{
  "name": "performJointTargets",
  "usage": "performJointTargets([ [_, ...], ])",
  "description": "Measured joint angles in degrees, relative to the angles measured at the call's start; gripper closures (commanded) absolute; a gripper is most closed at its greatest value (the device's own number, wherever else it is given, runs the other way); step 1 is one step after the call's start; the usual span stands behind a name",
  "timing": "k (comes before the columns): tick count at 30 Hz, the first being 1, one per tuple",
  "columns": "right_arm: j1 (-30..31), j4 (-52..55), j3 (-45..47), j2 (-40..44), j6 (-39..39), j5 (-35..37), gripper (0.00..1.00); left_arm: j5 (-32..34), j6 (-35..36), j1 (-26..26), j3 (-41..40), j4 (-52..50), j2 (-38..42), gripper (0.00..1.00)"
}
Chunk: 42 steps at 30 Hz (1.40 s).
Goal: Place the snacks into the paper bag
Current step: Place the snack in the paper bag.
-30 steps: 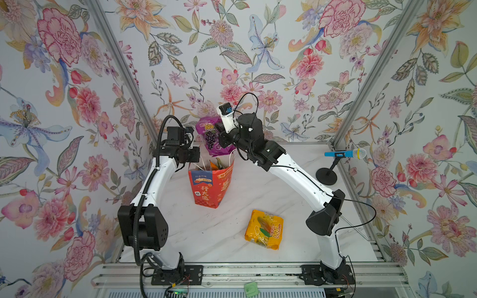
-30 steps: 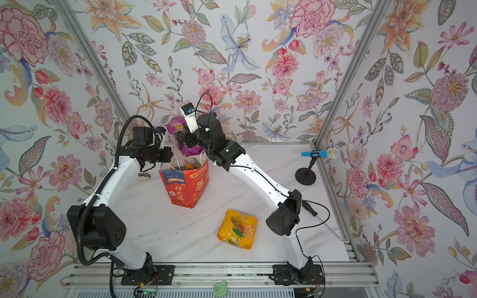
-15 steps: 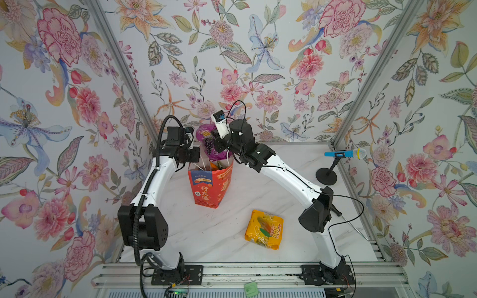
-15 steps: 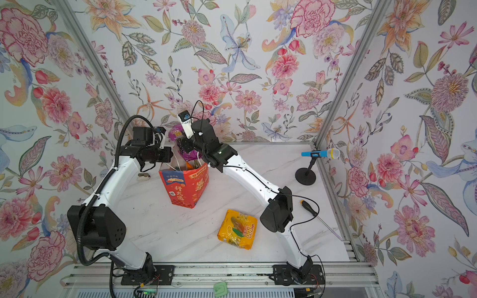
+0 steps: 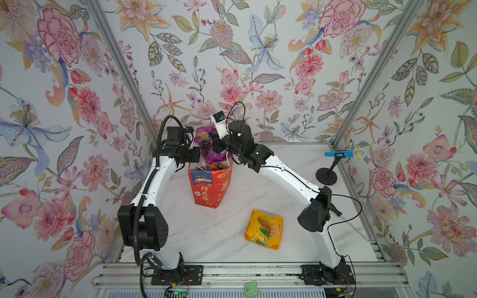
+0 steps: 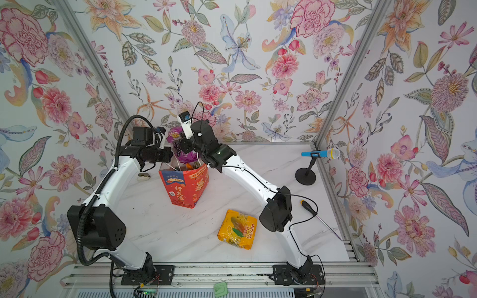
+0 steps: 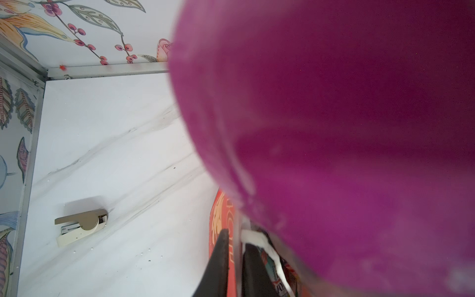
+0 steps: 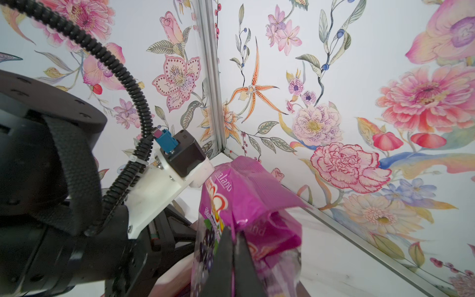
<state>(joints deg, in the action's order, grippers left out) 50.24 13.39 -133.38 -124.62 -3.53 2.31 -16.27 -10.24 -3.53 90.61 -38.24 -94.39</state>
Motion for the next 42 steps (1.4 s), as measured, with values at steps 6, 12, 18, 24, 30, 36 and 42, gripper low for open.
performJointTargets([
  [6,0.0,-1.03,0.33,0.0,-0.81,-0.42,0.6,0.02,0.39,0.0,-0.02,0.0,0.0,0.86],
  [12,0.0,-2.03,0.15,0.13,0.31,-0.04,0.38,-0.22,0.39,0.0,-0.02,0.24,0.02,0.86],
  [18,-0.11,-0.55,-0.35,3.54,2.05,1.33,0.29,-0.22,0.39,0.0,-0.24,0.39,0.31,0.86],
  [24,-1.22,1.81,0.39,10.25,2.4,2.51,0.35,-0.22,0.39,0.0,-0.26,0.42,0.31,0.86],
  [30,-4.72,10.45,-5.7,8.0,2.21,1.2,0.4,-0.22,0.39,0.0,-0.26,0.42,0.31,0.86],
  [36,-6.23,20.31,-11.39,-0.55,2.95,-1.09,0.4,-0.22,0.39,0.0,-0.26,0.42,0.31,0.87],
  [42,-5.73,25.16,-10.4,-4.61,3.8,-3.41,0.4,-0.22,0.39,0.0,-0.26,0.42,0.31,0.87],
])
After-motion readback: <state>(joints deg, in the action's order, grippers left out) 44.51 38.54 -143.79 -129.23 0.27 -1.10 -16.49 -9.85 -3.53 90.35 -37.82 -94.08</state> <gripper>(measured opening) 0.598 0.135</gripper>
